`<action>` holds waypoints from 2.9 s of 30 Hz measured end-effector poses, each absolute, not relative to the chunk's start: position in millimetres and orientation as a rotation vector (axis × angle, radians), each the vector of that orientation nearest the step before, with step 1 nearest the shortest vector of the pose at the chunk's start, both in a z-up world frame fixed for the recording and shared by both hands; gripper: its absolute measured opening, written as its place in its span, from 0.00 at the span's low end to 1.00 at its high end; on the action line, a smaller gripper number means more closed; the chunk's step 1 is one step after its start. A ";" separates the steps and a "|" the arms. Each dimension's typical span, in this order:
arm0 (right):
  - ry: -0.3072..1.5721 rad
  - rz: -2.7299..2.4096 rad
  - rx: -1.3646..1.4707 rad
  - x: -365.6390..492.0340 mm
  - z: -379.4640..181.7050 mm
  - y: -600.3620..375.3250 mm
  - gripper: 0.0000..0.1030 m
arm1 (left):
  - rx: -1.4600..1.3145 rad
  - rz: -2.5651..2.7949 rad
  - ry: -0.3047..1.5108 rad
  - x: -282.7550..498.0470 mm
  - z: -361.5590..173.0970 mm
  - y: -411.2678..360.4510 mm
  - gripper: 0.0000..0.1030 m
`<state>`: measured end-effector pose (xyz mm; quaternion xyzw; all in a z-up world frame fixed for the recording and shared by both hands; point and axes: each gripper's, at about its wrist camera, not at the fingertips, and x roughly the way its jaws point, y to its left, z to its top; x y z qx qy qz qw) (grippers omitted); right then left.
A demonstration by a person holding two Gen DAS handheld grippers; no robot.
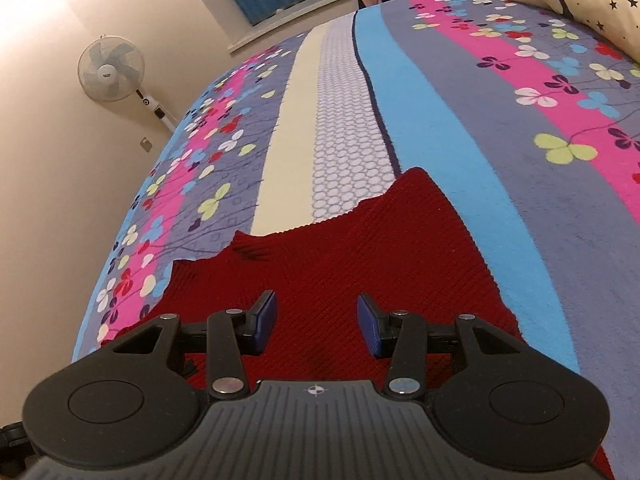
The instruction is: Fold small clothes
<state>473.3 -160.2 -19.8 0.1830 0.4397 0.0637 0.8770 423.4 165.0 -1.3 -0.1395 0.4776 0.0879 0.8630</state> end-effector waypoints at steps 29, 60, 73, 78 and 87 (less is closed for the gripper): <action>0.820 -0.216 0.576 470.3 -13.6 -244.6 0.46 | -0.090 0.179 0.661 420.1 43.7 157.3 0.06; 0.907 -0.176 0.326 481.7 -41.8 -226.7 0.12 | -0.231 0.199 0.861 432.2 15.7 177.2 0.28; 0.995 -0.094 0.385 487.3 -70.7 -228.1 0.57 | -0.511 0.215 0.943 441.8 -21.8 223.0 0.56; 0.966 -0.055 0.380 487.8 -72.3 -226.9 0.46 | -0.469 0.198 0.937 451.0 -36.0 214.6 0.55; 0.790 -0.120 0.324 478.4 -44.9 -213.1 0.16 | -0.254 0.190 0.717 450.3 1.4 190.1 0.15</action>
